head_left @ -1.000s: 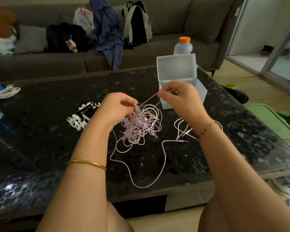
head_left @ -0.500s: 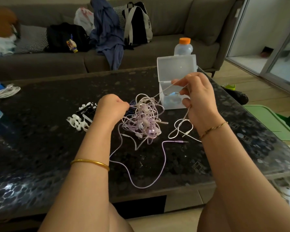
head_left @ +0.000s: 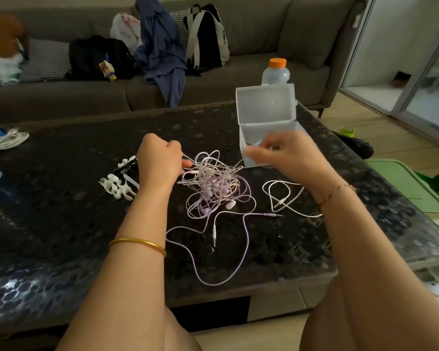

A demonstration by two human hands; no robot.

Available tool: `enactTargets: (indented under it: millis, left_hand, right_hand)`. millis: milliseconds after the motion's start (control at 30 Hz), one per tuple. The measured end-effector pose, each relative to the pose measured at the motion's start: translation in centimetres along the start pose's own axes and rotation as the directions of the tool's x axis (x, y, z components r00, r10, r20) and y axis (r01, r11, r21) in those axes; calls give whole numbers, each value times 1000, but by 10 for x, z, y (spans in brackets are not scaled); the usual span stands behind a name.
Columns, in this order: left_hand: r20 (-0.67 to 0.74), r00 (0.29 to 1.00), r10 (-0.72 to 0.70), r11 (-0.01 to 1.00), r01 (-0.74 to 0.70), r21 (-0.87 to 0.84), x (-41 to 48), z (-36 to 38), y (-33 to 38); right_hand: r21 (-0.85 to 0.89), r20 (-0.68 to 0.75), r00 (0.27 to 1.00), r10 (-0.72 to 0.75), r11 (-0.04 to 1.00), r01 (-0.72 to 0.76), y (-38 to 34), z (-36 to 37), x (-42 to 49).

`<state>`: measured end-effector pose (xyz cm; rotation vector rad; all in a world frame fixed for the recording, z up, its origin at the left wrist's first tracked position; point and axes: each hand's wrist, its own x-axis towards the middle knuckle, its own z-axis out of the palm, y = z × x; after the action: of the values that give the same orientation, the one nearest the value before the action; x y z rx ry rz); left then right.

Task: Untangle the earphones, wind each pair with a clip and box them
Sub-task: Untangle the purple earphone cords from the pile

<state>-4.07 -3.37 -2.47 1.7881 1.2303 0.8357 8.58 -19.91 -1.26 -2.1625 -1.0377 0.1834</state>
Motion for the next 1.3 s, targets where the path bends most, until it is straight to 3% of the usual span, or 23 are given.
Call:
enactTargets:
  millis: [67,133,233,300,367,533,633,733,933,1033,1167,1300]
  left_hand:
    - [16,999,-33,994,35,-106,-5,-2,6]
    - [71,996,-45,989,55,-138,-11,-4,11]
    - [224,975,-7,999,-2,41,-19,-8,16]
    - [322,945,53,979,-112,170,-23,-8,18]
    - [406,906,123,939,-238,247,-27,-8,20]
    - [582,766,273,871,-454,190,-39,-6,23]
    - [543,769,337,858,-489,159,-39,-4,21]
    - [491,779,390,861,-498,107,-39,-5,22]
    - [410,777,477,829,-553,83,-40,-3,21]
    - [446,749,489,818,-572,65,-37,0,17]
    - [517,702,490,795,-603,64,-37,-1,17]
    - [548,710,443,751,-627,206,-33,-3,13]
  right_hand:
    - [-238,198,980,30,971,19,-3,1,-3]
    - [-323,217,976,17,945,55,-2,4,-4]
    - [-79,109,989,-103,991,112,-3,7,-4]
    - [79,80,985,-151,986,145,-6,9,-3]
    - [128,62,981,-182,977,173,-10,14,-3]
    - [210,-34,973,-228,950,230,-14,20,-2]
    - [233,-119,967,-225,940,248,-15,22,0]
    - [286,-190,967,-170,932,220,-15,25,2]
    - [448,-160,987,0,891,73,-16,32,3]
    - [497,-144,985,91,868,-8,-17,33,4]
    - [642,-81,969,234,756,-129,-14,31,5]
    - [711,-236,908,347,698,-82,-11,26,7]
